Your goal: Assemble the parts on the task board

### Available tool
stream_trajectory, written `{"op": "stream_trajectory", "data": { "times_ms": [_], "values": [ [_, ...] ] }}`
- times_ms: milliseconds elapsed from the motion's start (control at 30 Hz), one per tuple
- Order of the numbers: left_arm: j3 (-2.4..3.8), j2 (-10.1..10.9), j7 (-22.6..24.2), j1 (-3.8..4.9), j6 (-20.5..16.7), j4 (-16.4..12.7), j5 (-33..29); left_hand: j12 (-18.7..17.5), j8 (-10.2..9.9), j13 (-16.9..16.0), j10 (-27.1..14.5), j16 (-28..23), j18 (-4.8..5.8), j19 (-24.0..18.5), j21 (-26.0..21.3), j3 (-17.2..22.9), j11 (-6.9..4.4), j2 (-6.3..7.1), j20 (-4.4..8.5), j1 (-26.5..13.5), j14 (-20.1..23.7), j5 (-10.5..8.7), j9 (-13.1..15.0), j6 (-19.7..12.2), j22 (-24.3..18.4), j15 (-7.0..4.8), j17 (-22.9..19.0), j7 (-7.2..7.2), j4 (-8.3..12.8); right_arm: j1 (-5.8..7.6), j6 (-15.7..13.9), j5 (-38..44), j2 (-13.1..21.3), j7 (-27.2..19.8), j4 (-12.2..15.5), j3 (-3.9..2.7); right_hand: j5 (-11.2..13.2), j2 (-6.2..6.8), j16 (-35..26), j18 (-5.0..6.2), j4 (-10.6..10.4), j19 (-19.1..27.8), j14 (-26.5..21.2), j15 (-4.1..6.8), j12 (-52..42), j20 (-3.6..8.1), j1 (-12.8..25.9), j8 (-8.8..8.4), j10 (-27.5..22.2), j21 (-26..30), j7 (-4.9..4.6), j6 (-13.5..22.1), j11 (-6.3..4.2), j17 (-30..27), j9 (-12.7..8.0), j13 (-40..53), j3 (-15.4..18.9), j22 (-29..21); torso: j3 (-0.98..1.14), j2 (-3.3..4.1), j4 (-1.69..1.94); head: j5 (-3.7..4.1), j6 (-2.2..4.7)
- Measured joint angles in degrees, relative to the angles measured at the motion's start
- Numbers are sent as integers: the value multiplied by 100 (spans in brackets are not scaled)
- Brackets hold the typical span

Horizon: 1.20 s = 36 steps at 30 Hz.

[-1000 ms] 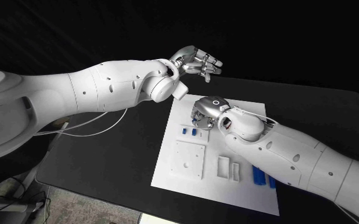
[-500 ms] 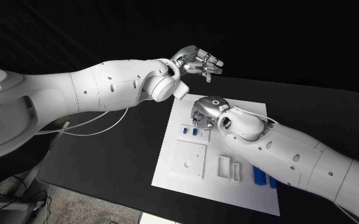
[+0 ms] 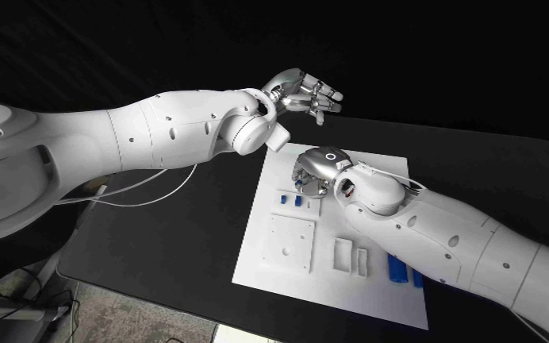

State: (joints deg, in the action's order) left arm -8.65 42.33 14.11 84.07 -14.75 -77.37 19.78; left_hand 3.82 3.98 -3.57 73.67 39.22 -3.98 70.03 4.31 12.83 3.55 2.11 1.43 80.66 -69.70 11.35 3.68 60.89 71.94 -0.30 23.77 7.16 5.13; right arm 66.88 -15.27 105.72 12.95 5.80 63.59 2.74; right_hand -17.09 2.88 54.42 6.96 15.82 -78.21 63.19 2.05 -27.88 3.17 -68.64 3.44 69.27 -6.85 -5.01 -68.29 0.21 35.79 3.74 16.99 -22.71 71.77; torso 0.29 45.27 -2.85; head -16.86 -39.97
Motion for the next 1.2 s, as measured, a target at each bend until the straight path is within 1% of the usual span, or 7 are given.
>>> {"op": "stream_trajectory", "data": {
  "times_ms": [233,367,433,533,767,1133,1200],
  "values": [
    [0,0,-1,0,0,2,0,0,0,0,0,0,0,0,0,0,0,0,0,0,0,0,0,0,0,0,0,0,0,0,0,-24,3,-18,-4,0,22,0,-47,-1,0,-62,98,-2,849,1,0,0,292,87,0,0,13,-83,0,-510,0,18,4,-1,-1,13,-9],
    [0,0,-1,0,0,2,-1,0,0,0,0,0,0,0,0,0,0,0,0,0,0,0,0,0,0,0,0,0,0,0,0,-36,5,-25,-8,0,22,0,97,-3,0,-85,99,-2,1298,-22,0,0,374,87,0,0,92,-12,-1,-938,0,123,4,-1,-1,18,-10],
    [0,0,-1,0,0,2,-1,0,0,0,0,0,0,0,0,0,0,0,0,0,0,0,0,0,0,0,0,0,0,0,0,-43,5,-29,-9,0,22,0,122,-6,0,-85,99,-2,1441,-22,0,0,426,66,0,0,100,-1,-1,-1101,0,179,4,-1,0,21,-10],
    [0,0,-1,0,1,2,-1,0,0,0,0,0,0,0,0,0,0,0,0,0,0,0,0,0,0,0,0,0,0,0,-1,-55,5,-35,-9,0,22,0,122,-36,0,-84,76,-24,1563,-22,0,0,425,66,-27,27,101,-1,-1,-1213,0,213,4,-1,1,23,-10],
    [0,-1,-2,0,1,3,-1,0,0,0,0,0,0,0,0,0,0,0,0,0,0,0,0,0,0,0,0,0,0,-4,-2,-74,1,-52,-12,0,22,0,147,-37,0,-83,62,-38,1787,-21,0,0,468,66,-28,29,144,-12,-1,-1299,0,289,1,-1,2,23,-12],
    [0,-1,-6,0,3,3,-3,0,0,0,0,0,0,0,0,12,0,0,0,0,0,0,0,0,-13,0,0,0,-12,-6,-4,-96,4,-79,-11,0,22,0,147,-39,0,-83,58,-42,1913,-21,0,0,467,66,-28,29,143,-19,-1,-1306,0,318,-3,-1,2,19,-14],
    [0,-1,-6,0,3,3,-3,0,0,0,0,0,-1,0,0,12,0,0,0,0,0,0,0,0,-13,0,0,0,-12,-6,-5,-98,4,-80,-10,0,22,0,147,-40,0,-83,36,-63,1936,-21,0,0,464,66,-45,46,146,-25,-1,-1312,0,318,-3,-1,2,19,-14]
  ]
}}
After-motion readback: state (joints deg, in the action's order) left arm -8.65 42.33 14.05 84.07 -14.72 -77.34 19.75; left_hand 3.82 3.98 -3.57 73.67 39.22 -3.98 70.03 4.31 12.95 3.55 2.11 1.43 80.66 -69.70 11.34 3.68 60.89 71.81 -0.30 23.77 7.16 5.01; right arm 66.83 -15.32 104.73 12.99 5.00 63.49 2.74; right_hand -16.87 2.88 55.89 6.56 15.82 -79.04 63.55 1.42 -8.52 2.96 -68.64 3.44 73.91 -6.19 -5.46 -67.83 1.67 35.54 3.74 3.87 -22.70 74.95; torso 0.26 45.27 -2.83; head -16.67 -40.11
